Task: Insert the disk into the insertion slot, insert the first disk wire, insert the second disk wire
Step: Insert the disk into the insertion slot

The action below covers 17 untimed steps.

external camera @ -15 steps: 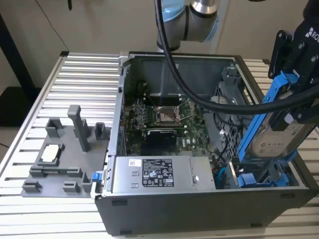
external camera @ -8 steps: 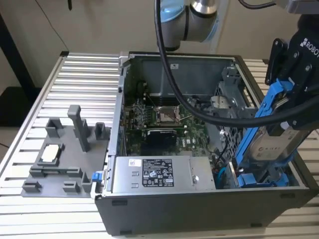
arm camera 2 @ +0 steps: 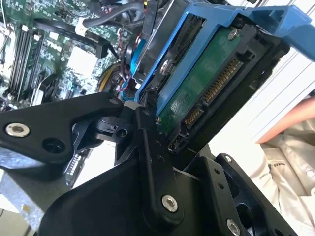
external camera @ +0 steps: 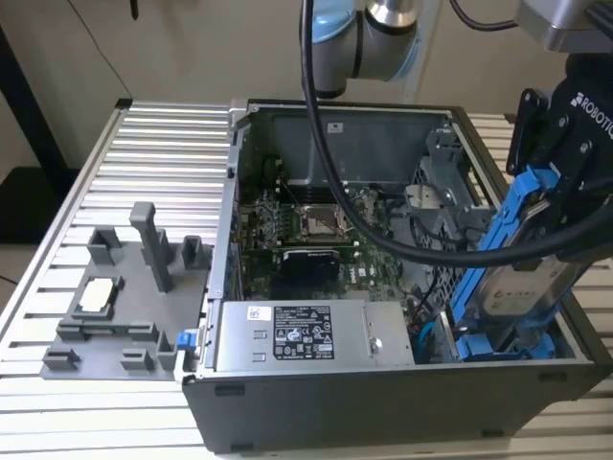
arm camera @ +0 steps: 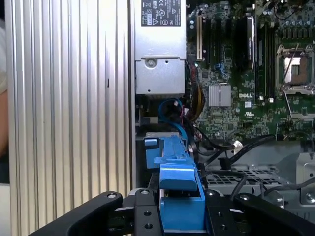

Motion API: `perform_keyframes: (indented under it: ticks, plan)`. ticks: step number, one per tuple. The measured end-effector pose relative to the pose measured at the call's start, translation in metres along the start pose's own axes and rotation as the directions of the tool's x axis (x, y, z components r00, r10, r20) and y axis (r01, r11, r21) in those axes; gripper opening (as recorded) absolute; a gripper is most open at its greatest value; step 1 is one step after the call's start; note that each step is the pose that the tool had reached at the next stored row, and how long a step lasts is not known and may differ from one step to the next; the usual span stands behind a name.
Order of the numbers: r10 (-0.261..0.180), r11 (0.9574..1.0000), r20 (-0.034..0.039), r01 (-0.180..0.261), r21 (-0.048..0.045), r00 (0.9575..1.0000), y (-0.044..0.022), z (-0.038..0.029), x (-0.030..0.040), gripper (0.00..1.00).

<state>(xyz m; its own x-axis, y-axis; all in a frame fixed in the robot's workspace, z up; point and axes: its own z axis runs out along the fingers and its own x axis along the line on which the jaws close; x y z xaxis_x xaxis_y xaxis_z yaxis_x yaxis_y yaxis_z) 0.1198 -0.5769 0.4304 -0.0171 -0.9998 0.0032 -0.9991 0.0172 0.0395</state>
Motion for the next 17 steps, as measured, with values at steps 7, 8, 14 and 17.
perform_keyframes:
  ticks: [7,8,14,17]
  plan:
    - [-0.004,1.0000,-0.0007,0.004,-0.0009,1.0000,-0.0016,0.0056,-0.0001,0.33]
    - [-0.004,1.0000,-0.0007,0.004,-0.0009,1.0000,-0.0016,0.0064,-0.0001,0.33]
    - [-0.006,1.0000,-0.0008,0.006,-0.0009,1.0000,-0.0026,0.0092,-0.0001,0.33]
    - [-0.007,1.0000,-0.0007,0.007,-0.0009,1.0000,-0.0033,0.0104,-0.0001,0.33]
